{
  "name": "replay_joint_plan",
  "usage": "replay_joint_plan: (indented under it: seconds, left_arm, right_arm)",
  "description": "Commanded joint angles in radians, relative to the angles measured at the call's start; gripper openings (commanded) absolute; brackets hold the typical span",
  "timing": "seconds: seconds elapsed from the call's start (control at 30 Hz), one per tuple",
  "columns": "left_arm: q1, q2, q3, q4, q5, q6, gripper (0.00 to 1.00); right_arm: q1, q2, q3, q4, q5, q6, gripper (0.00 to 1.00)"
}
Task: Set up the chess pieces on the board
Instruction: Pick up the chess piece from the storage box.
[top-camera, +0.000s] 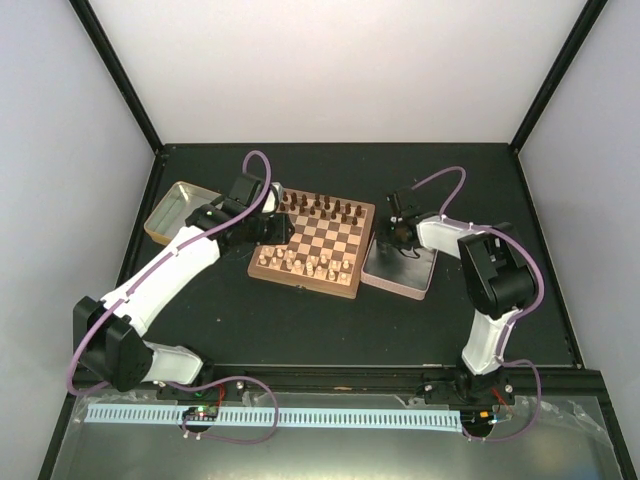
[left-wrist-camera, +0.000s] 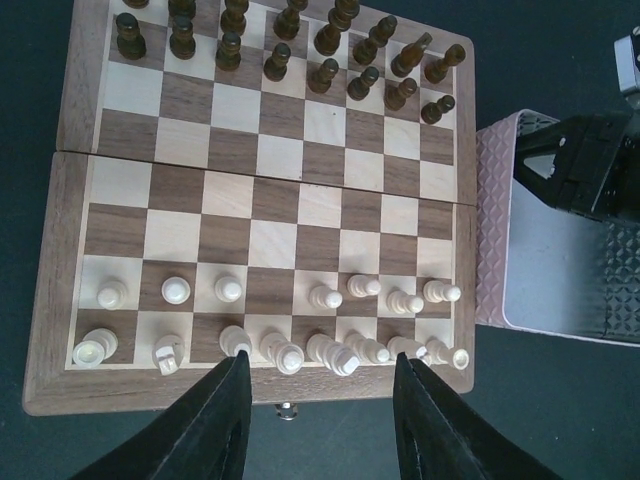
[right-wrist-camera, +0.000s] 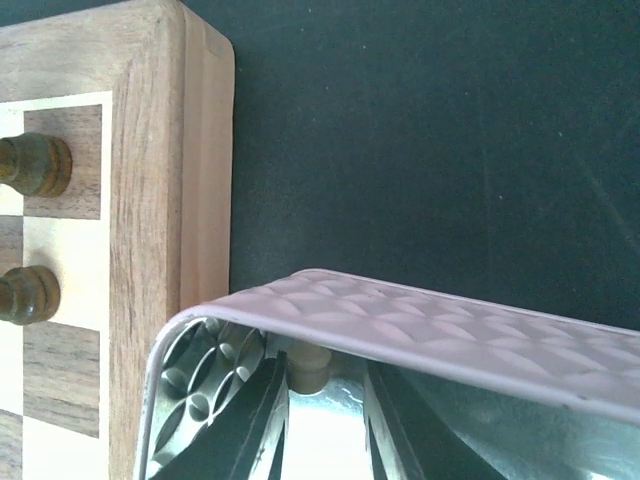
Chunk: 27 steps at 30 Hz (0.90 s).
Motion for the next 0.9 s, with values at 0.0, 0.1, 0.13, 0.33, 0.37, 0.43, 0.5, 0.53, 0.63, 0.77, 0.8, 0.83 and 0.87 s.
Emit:
replay_joint_plan:
  seconds: [0.0,0.1,0.13,0.33,0.37,0.43,0.5,0.53,0.63,0.77,0.8,0.83,0.87]
  left_arm:
    - [-0.009,-0.004,0.009,-0.005,0.018,-0.016,0.41]
    - [-0.012,0.002,0.01,-0.002,0.018,-0.015,0.42]
    - [-0.013,0.003,0.01,-0.003,0.019,-0.016,0.42]
    - [-0.018,0.011,0.014,-0.002,0.018,-0.016,0.42]
    - [-0.017,0.012,0.015,-0.002,0.016,-0.016,0.42]
    - [-0.019,0.01,0.014,-0.002,0.015,-0.017,0.42]
    - [-0.019,0.008,0.016,0.002,0.011,-0.021,0.42]
    - [-0.021,0.005,0.016,0.006,0.012,-0.022,0.43]
    - [-0.026,-0.003,0.013,0.024,0.013,-0.035,0.43]
    - [-0.037,-0.023,-0.004,0.067,0.03,-0.049,0.46]
    - [-0.04,-0.031,-0.014,0.09,0.039,-0.053,0.46]
    - [-0.045,-0.039,-0.023,0.106,0.045,-0.056,0.46]
    - [-0.05,-0.045,-0.034,0.125,0.05,-0.058,0.47]
  right_arm:
    - [-0.001,0.038,0.025,-0.006,0.021,-0.029,0.22]
    - [0.006,0.052,0.042,-0.02,0.032,-0.049,0.27]
    - [0.008,0.058,0.052,-0.028,0.035,-0.059,0.27]
    - [0.022,0.093,0.096,-0.09,0.099,-0.092,0.19]
    - [0.025,0.093,0.101,-0.1,0.109,-0.096,0.15]
    - [0.03,0.082,0.101,-0.117,0.129,-0.099,0.09]
    - [0.034,0.063,0.094,-0.128,0.138,-0.105,0.05]
    - [0.037,0.048,0.089,-0.133,0.143,-0.108,0.03]
    - [0.037,-0.023,0.059,-0.127,0.13,-0.12,0.01]
    - [0.037,-0.126,0.01,-0.112,0.054,-0.132,0.01]
    - [0.037,-0.149,-0.001,-0.115,0.023,-0.129,0.01]
    - [0.037,-0.173,-0.012,-0.117,-0.013,-0.123,0.02]
    - [0.037,-0.197,-0.025,-0.121,-0.053,-0.114,0.02]
